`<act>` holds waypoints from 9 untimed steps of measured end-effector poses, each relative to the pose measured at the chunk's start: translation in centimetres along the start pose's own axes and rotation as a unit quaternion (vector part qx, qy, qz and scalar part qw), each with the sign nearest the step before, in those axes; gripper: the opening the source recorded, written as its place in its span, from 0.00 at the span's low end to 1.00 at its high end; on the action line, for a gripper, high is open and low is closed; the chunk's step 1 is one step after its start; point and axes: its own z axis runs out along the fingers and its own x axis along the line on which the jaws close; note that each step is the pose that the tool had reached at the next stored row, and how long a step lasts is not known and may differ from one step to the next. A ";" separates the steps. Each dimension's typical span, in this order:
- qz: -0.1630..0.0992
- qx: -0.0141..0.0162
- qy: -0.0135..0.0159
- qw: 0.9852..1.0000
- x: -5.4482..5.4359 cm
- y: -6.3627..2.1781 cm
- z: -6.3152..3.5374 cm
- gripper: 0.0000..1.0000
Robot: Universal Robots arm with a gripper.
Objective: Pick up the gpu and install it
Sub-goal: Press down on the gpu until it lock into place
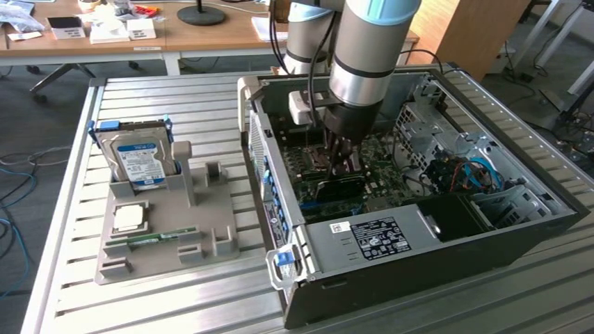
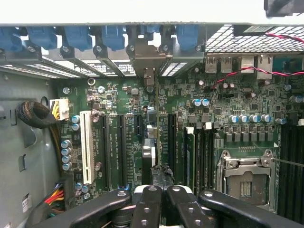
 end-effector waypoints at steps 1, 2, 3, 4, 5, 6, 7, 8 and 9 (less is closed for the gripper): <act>0.000 0.000 0.000 1.000 0.0 0.00 0.06 0.11; 0.000 0.000 0.000 1.000 0.0 0.00 0.10 0.11; 0.000 0.000 0.000 1.000 0.0 0.01 0.10 0.11; 0.000 0.000 0.000 1.000 0.0 0.00 0.10 0.11; 0.000 0.000 0.000 1.000 0.0 0.01 0.10 0.11; 0.000 0.000 0.000 1.000 0.0 0.01 0.11 0.11; 0.000 0.000 0.000 1.000 0.0 0.01 0.12 0.11; 0.000 0.000 0.000 1.000 0.0 0.01 0.12 0.11; 0.000 0.000 0.000 1.000 0.0 0.01 0.13 0.11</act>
